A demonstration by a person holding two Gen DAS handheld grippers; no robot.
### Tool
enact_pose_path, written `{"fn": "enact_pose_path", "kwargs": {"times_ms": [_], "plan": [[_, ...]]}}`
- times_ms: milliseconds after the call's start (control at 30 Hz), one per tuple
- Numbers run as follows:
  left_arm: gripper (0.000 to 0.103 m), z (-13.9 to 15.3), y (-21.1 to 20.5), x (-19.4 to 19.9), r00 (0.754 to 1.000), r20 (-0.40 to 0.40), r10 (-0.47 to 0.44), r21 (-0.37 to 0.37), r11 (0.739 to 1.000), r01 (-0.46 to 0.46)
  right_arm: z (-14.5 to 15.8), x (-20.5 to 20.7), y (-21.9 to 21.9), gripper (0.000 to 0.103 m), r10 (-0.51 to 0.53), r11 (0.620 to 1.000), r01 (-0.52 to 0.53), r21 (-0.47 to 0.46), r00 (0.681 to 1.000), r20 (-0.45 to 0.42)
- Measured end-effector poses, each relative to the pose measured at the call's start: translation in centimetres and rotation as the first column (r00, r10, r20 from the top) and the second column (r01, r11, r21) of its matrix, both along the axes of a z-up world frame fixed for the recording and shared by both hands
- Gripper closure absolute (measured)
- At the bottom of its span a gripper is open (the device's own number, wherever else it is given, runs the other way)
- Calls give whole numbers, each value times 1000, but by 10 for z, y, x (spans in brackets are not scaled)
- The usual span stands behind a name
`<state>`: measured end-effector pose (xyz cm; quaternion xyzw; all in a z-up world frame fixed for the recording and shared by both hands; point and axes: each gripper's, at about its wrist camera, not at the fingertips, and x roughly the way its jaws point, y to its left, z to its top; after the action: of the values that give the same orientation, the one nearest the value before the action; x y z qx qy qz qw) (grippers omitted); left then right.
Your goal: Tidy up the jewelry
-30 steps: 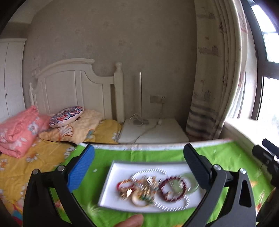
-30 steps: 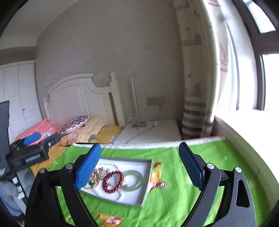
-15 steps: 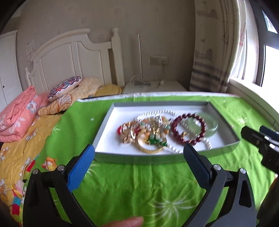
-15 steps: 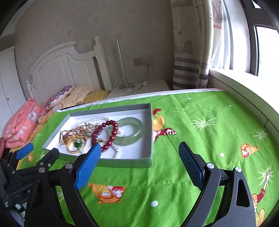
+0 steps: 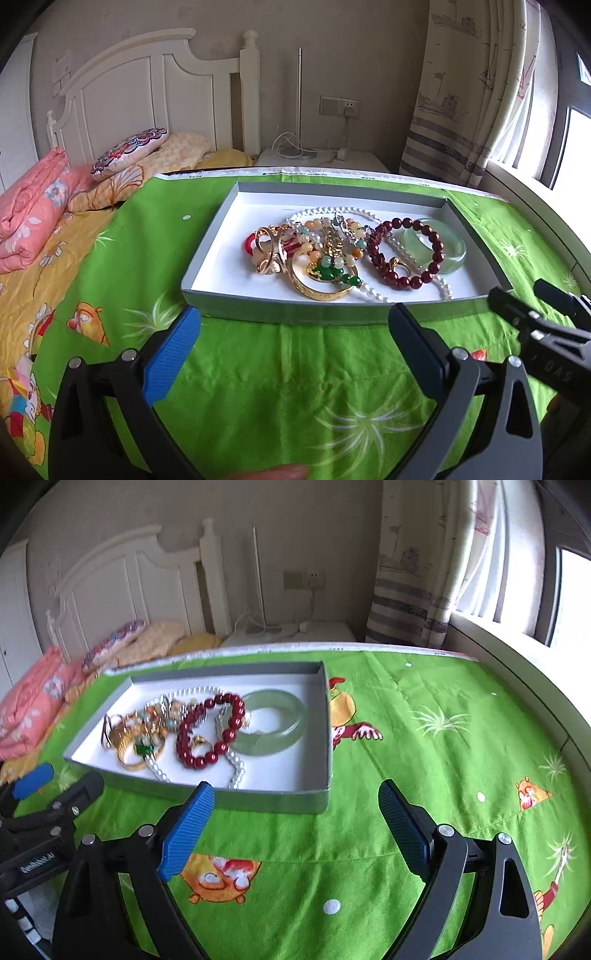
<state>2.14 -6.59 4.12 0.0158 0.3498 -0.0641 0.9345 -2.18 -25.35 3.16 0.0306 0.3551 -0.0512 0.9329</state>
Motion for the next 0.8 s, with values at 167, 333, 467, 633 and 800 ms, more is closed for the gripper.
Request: {"fn": "enact_pose_path", "kwargs": {"times_ms": [167,333,467,633,800], "plan": [[2,0,1,1,1000,-5,4,-7,1000,-4,0,0,-2,16,-4,1000,4,8,1000,2],[2,1,0,-1,1000,5,-4,3,1000,4,0,1,-3,16,-6,1000,6,15,1000,2],[2,1,-3,-1,1000,6,-5,15,1000,5,0,-1,-3,9,-4,1000,4,15,1000,12],[2,0,-6,-2,1000,7,-7,31,1000,6,2,-1,-1,7,-4,1000,4,14,1000,17],[2,0,-6,-2,1000,8,-6,31,1000,6,2,-1,-1,7,-4,1000,3,13,1000,17]]}}
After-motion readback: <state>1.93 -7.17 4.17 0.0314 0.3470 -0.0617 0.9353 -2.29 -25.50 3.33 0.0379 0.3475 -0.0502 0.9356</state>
